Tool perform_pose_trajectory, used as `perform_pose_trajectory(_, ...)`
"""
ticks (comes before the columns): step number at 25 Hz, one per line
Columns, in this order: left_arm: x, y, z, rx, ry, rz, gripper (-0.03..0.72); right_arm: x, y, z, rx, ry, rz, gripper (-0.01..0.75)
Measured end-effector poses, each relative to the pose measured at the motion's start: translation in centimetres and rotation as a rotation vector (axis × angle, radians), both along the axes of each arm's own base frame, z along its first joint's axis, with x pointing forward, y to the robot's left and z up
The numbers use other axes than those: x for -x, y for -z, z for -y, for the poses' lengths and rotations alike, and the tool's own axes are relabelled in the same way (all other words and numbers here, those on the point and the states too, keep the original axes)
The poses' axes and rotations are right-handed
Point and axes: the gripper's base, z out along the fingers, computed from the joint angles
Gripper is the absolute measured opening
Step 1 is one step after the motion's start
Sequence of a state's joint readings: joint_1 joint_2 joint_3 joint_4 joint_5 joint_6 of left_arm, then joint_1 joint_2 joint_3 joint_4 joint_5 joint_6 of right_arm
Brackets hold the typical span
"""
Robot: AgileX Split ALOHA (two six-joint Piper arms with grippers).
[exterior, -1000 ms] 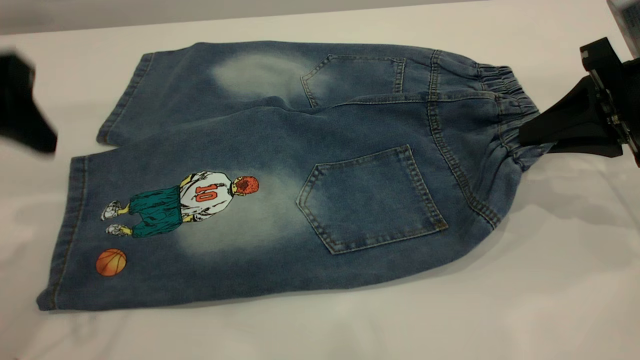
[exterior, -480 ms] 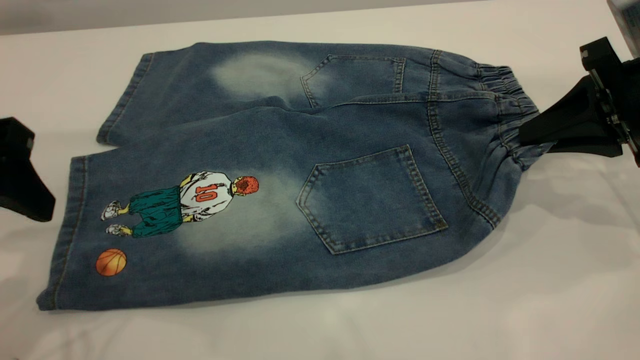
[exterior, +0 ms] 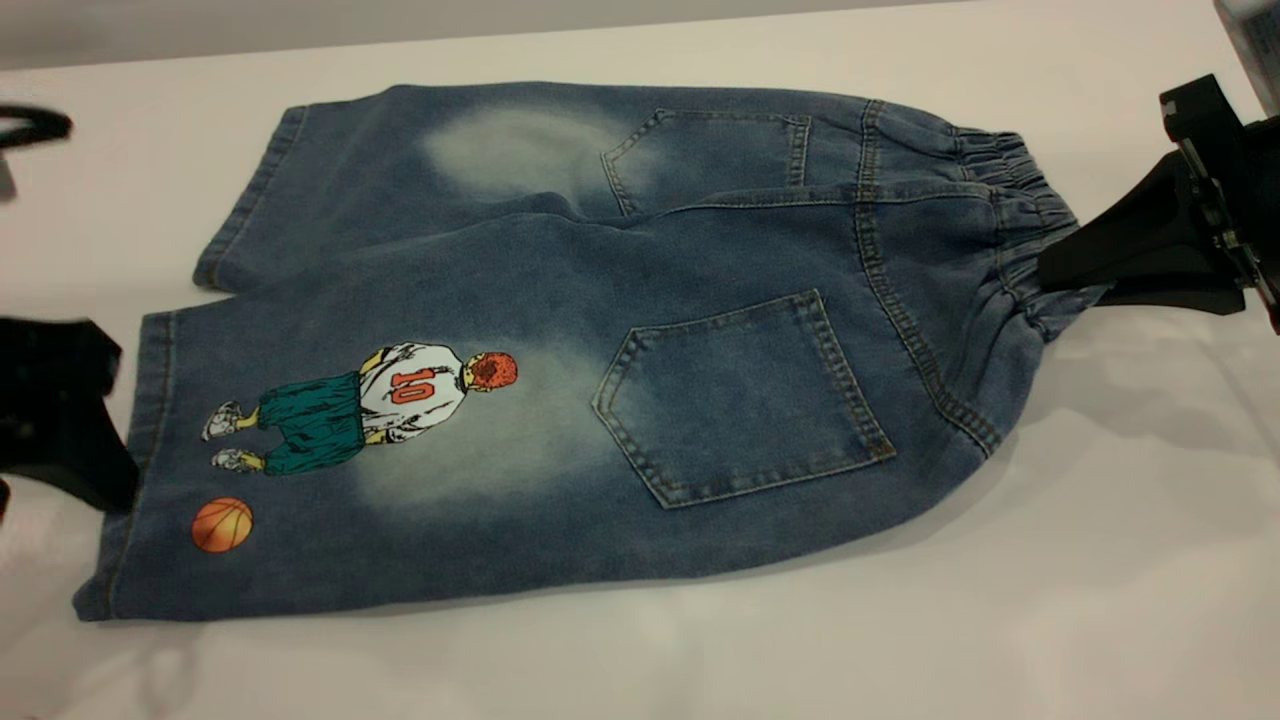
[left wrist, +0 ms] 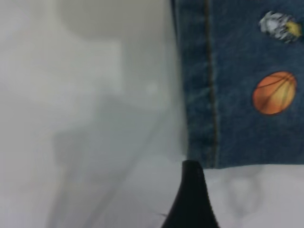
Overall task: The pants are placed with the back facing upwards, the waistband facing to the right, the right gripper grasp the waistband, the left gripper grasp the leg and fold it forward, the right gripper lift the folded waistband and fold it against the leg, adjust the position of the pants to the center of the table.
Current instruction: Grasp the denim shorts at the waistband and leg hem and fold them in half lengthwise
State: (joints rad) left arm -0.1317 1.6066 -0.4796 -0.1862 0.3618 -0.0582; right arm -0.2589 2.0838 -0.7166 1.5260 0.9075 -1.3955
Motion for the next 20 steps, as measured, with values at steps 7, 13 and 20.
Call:
perform_pose_trajectory(7, -0.1, 2.0, -0.1, -0.016, 0.000, -0.058, 0.516, 0.0, 0.0, 0.0, 0.000, 0.001, -0.001, 0.037)
perform_pose_trajectory(13, -0.4, 3.1, -0.1, -0.025, -0.004, -0.057, 0.516, 0.0, 0.0, 0.0, 0.000, 0.000, 0.000, 0.037)
perform_pose_trajectory(20, -0.3, 4.1, -0.1, -0.032, 0.000, -0.083, 0.516, 0.0, 0.0, 0.0, 0.000, 0.000, 0.000, 0.039)
